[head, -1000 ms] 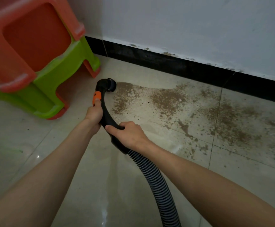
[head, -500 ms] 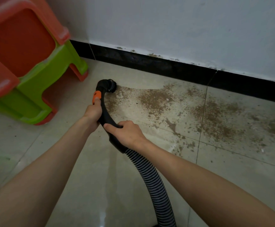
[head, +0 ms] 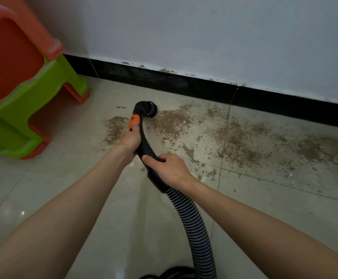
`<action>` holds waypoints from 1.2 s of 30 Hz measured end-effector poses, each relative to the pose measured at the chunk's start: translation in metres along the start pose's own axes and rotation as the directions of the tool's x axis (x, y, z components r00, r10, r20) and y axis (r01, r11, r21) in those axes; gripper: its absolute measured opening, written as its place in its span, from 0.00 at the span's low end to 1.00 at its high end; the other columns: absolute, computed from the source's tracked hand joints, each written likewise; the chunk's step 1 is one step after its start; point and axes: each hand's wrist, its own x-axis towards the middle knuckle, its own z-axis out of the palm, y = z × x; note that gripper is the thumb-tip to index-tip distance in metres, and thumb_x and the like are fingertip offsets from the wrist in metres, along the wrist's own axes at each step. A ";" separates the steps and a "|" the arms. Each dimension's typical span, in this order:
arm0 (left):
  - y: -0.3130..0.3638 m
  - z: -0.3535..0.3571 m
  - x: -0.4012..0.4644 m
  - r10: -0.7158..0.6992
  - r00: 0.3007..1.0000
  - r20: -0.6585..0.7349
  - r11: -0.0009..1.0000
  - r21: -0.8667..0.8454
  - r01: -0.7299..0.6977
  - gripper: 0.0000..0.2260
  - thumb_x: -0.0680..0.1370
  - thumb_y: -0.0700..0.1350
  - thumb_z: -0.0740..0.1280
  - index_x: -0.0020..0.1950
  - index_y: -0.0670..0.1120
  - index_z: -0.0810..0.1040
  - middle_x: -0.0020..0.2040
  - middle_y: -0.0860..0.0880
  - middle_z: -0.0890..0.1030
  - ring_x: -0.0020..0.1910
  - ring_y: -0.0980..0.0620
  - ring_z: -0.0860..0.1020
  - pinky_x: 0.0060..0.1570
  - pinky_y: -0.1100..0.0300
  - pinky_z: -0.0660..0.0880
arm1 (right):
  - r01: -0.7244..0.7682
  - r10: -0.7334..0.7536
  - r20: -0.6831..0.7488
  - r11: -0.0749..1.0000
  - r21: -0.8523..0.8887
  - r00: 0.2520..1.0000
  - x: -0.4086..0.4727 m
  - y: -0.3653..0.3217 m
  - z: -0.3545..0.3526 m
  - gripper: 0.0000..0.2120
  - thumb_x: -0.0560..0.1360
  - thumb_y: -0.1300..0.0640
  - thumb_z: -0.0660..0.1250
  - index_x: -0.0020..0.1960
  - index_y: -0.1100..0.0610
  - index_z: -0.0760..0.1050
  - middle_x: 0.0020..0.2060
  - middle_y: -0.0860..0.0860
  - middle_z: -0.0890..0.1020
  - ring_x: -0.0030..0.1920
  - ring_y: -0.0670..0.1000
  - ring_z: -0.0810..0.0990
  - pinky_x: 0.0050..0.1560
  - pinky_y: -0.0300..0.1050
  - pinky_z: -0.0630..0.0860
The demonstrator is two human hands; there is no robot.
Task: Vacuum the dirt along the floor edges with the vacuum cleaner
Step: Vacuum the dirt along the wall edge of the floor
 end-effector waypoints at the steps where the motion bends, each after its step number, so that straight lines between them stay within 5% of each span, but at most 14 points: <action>1: 0.000 0.009 -0.002 0.001 1.000 0.013 1.000 0.012 -0.001 0.30 0.81 0.62 0.52 0.69 0.38 0.68 0.64 0.38 0.75 0.56 0.43 0.76 0.56 0.53 0.74 | -0.004 0.005 -0.013 1.000 0.009 1.000 -0.003 0.005 -0.006 0.20 0.72 0.36 0.66 0.33 0.51 0.75 0.21 0.42 0.77 0.21 0.40 0.75 0.23 0.34 0.67; 9: 0.015 0.071 -0.020 0.011 0.996 0.092 0.997 0.071 -0.017 0.28 0.82 0.59 0.51 0.71 0.38 0.66 0.64 0.39 0.74 0.61 0.41 0.74 0.63 0.48 0.72 | -0.031 0.042 -0.132 0.996 0.089 0.990 -0.015 0.033 -0.050 0.21 0.73 0.36 0.67 0.32 0.52 0.73 0.17 0.40 0.73 0.19 0.39 0.73 0.17 0.30 0.61; 16: 0.016 0.087 -0.015 0.024 0.996 0.089 0.994 0.101 -0.033 0.28 0.82 0.59 0.51 0.70 0.39 0.67 0.64 0.39 0.74 0.62 0.40 0.74 0.64 0.47 0.72 | -0.002 0.020 -0.163 0.994 0.106 0.986 -0.013 0.040 -0.058 0.20 0.73 0.36 0.66 0.35 0.51 0.76 0.23 0.43 0.77 0.21 0.40 0.75 0.21 0.32 0.65; 23: 0.018 0.029 0.008 0.090 0.994 -0.059 0.994 0.075 -0.085 0.29 0.81 0.61 0.51 0.70 0.39 0.67 0.62 0.40 0.75 0.59 0.42 0.75 0.60 0.49 0.73 | 0.086 -0.079 -0.093 0.994 0.070 0.993 0.008 0.007 -0.023 0.20 0.72 0.36 0.67 0.32 0.50 0.74 0.21 0.42 0.77 0.22 0.41 0.76 0.25 0.35 0.69; 29: 0.009 -0.054 0.028 0.027 0.972 -0.233 0.998 -0.046 -0.039 0.28 0.81 0.60 0.53 0.69 0.38 0.67 0.61 0.40 0.76 0.53 0.44 0.76 0.46 0.56 0.73 | 0.134 -0.134 0.043 0.991 0.000 0.990 0.030 -0.033 0.034 0.20 0.72 0.36 0.66 0.32 0.51 0.74 0.27 0.45 0.79 0.29 0.45 0.79 0.30 0.40 0.71; 36: 0.000 -0.110 0.049 -0.029 0.960 -0.278 0.997 -0.072 0.009 0.28 0.82 0.59 0.53 0.71 0.38 0.65 0.65 0.39 0.74 0.60 0.42 0.75 0.53 0.51 0.73 | 0.135 -0.133 0.122 0.991 -0.012 0.984 0.052 -0.058 0.081 0.23 0.72 0.35 0.66 0.29 0.51 0.73 0.27 0.47 0.79 0.28 0.47 0.78 0.29 0.41 0.69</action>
